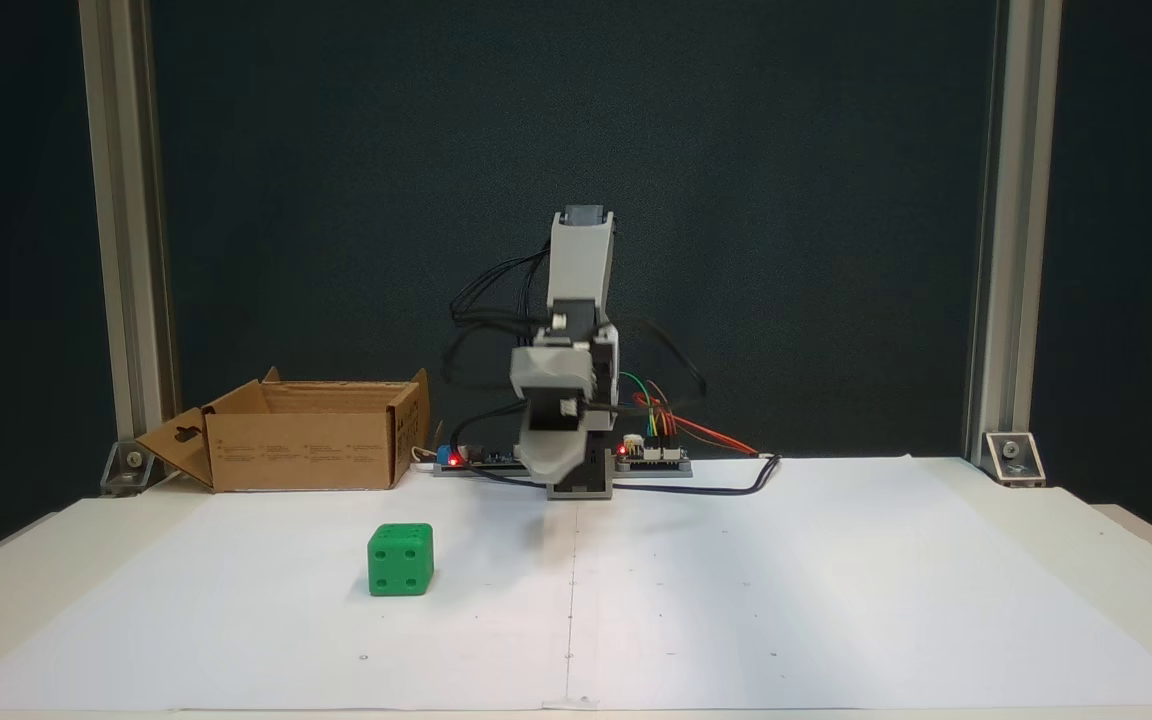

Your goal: Grasp a green dice and put it in the bin.

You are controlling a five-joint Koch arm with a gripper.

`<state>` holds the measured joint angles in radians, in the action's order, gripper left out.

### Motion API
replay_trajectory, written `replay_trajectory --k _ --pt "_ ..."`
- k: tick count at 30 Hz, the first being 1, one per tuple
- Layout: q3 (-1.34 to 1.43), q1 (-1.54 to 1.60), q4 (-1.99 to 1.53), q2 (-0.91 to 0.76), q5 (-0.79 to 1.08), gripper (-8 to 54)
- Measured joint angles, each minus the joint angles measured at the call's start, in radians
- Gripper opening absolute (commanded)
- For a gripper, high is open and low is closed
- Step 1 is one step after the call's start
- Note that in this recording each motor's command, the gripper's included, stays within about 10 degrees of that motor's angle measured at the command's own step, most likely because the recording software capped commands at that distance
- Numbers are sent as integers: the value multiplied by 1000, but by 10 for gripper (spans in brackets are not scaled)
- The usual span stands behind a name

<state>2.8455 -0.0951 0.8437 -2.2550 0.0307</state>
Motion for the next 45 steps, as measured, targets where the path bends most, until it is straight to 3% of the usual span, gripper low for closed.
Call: replay_trajectory --k 16,22,34,45 --pt "-881 -202 -1074 8 0 433" --pt "-1152 -302 -1465 172 28 441" --pt "-1321 -413 -2140 385 195 453" --pt "-1359 -434 -2141 468 368 454"
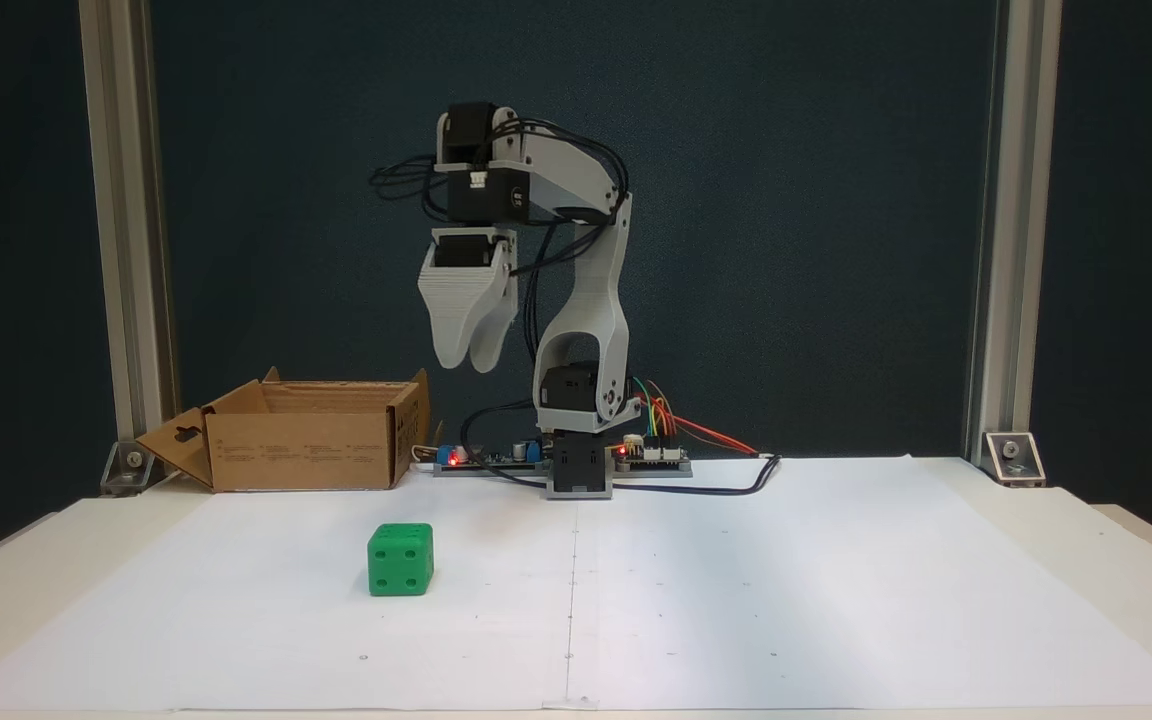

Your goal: Grasp a green dice and put it in the bin.

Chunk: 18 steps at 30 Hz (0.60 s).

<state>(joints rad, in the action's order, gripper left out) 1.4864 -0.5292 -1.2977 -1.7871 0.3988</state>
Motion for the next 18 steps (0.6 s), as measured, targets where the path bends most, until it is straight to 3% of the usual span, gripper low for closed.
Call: replay_trajectory --k 18 --pt "-118 -34 64 219 94 454"
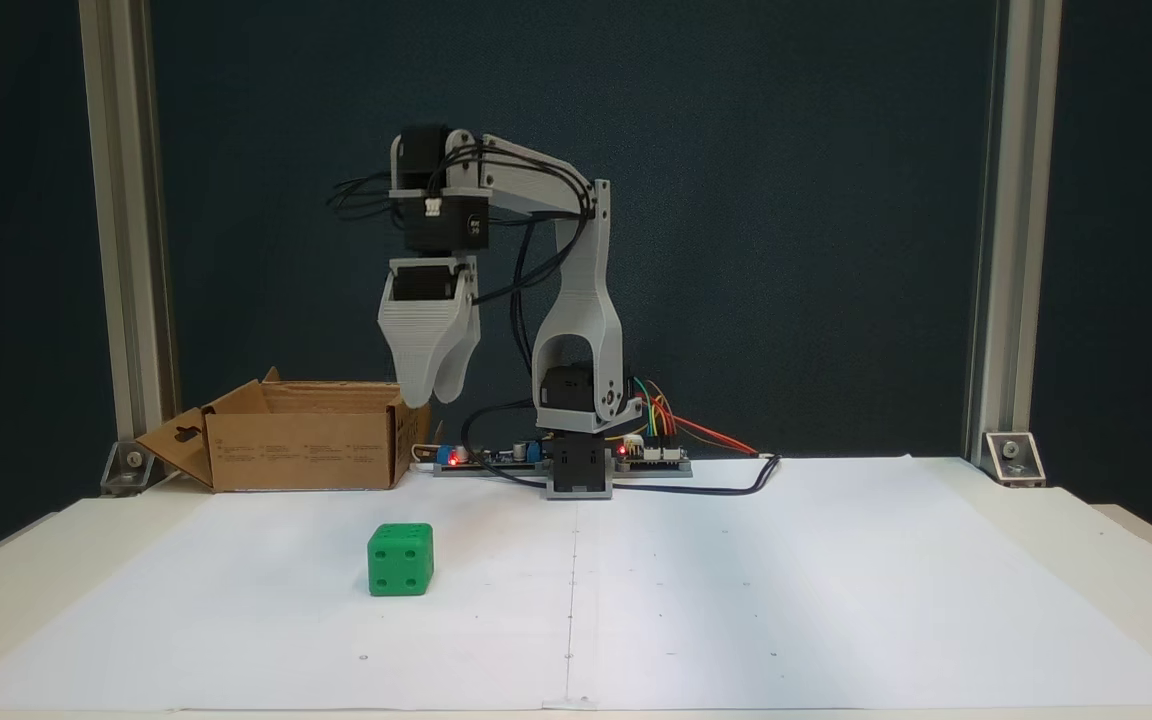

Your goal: Grasp a green dice and put it in the bin.

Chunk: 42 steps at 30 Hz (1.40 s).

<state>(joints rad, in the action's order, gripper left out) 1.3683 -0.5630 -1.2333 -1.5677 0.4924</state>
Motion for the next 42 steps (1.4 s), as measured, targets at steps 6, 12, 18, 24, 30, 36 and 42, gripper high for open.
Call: replay_trajectory --k 6,12,18,24,30,36,42 --pt "-31 -9 38 71 0 454" --pt "-31 -11 77 107 2 454" --pt "-31 -9 101 132 2 454" --pt "-29 0 109 181 0 454" --pt "-31 11 118 199 2 449" --pt "-20 17 155 207 2 446" --pt "34 26 186 212 2 446"
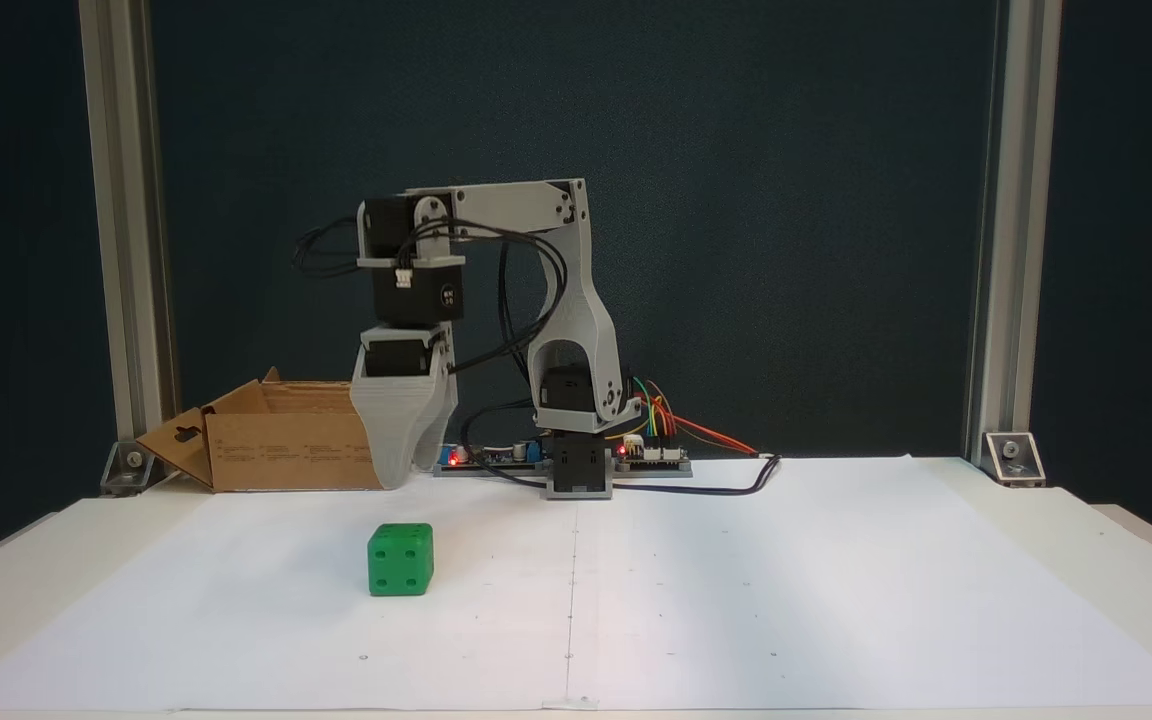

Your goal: Grasp a green dice and put it in the bin.

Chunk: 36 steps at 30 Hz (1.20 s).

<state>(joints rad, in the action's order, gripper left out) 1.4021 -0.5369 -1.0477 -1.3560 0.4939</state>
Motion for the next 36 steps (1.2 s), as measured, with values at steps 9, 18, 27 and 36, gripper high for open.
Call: replay_trajectory --k 9,18,27,36 --pt "46 3 48 32 34 449" --pt "74 3 107 51 49 443" --pt "103 -8 158 64 49 439" --pt "175 -14 238 63 49 431"
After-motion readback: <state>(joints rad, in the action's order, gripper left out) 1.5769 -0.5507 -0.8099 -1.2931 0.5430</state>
